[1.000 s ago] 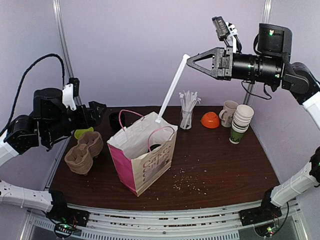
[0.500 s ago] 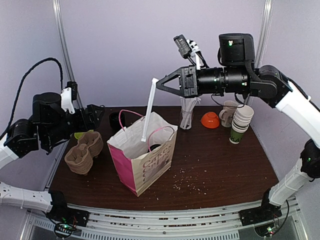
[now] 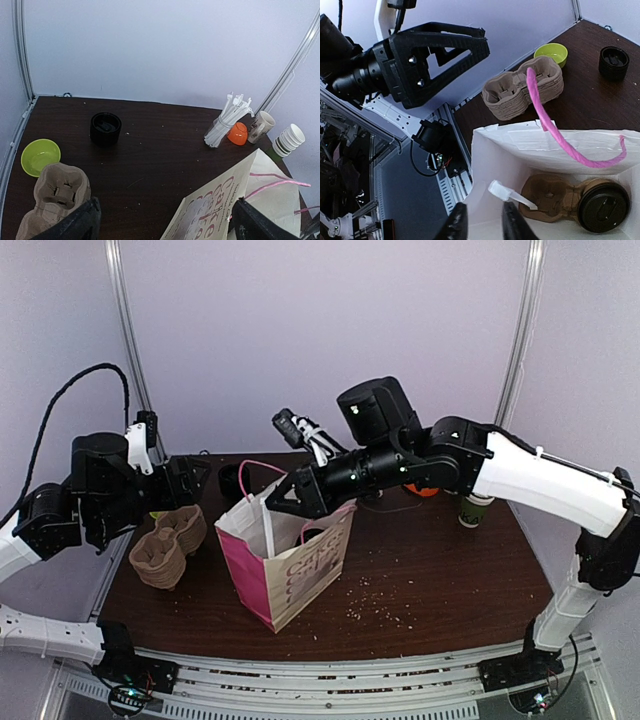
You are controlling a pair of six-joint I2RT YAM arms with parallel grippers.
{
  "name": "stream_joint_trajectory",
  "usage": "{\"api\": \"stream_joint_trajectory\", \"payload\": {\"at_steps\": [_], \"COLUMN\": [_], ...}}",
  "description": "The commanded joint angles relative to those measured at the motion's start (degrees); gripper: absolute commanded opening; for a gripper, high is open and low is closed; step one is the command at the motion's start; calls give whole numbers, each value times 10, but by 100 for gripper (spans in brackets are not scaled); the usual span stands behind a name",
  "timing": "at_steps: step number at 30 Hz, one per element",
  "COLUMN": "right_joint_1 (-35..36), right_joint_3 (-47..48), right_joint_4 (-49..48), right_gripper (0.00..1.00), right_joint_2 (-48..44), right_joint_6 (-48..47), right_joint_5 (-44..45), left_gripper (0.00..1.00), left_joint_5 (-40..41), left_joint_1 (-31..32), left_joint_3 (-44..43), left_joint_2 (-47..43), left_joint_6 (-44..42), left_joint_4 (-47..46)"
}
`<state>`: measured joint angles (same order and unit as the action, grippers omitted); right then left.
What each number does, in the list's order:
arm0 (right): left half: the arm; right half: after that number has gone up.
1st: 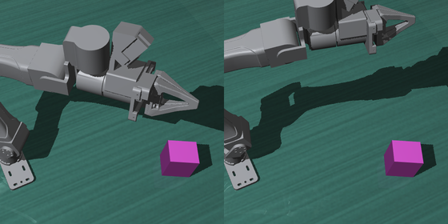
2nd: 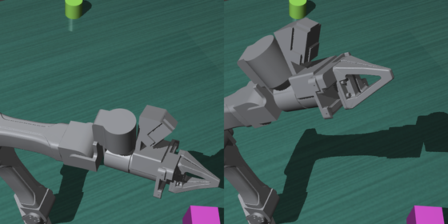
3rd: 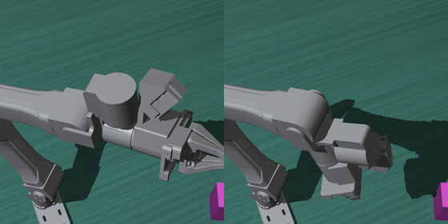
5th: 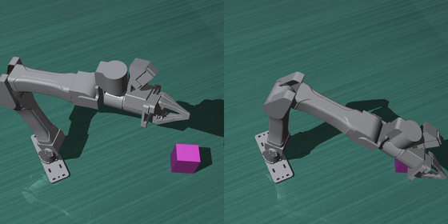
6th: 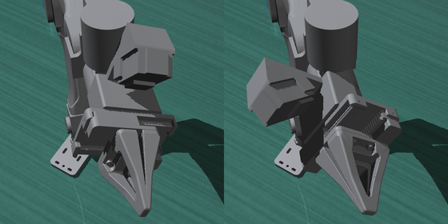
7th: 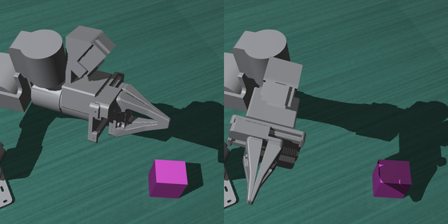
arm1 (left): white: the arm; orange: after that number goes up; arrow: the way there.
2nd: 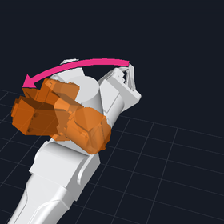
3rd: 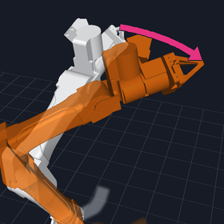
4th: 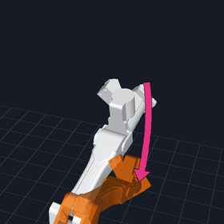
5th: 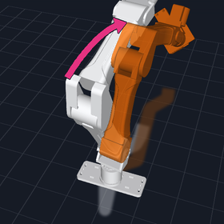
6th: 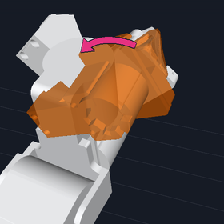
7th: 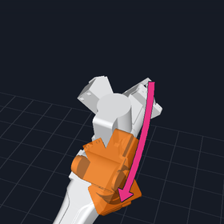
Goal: Pack the takeout coffee
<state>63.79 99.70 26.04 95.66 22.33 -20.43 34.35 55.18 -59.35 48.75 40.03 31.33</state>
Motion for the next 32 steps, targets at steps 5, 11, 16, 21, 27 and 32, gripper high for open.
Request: {"api": "stream_joint_trajectory", "payload": {"at_steps": [5,11,16,21,27,32], "right_joint_1": [1,-55,-215,-311,-316,-316], "right_joint_3": [10,-27,-173,-271,-308,-340], "right_joint_4": [4,-14,-91,-84,-34,-47], "right_gripper": [64,81,84,93,100,100], "right_joint_2": [-39,-119,-243,-333,-354,-370], "right_joint_6": [-18,3,110,107,110,113], "right_joint_5": [38,153,229,340,464,489], "left_gripper": [96,98,98,98,98,98], "left_joint_5": [18,20,-46,-144,-106,-88], "left_joint_1": [-2,-2,-63,-172,-198,-197], "left_joint_3": [8,-3,-17,-34,-49,-40], "left_joint_2": [-4,13,37,59,73,66], "left_joint_6": [5,-7,-23,-7,23,28], "left_joint_4": [-22,-25,-42,-57,-50,-50]}}
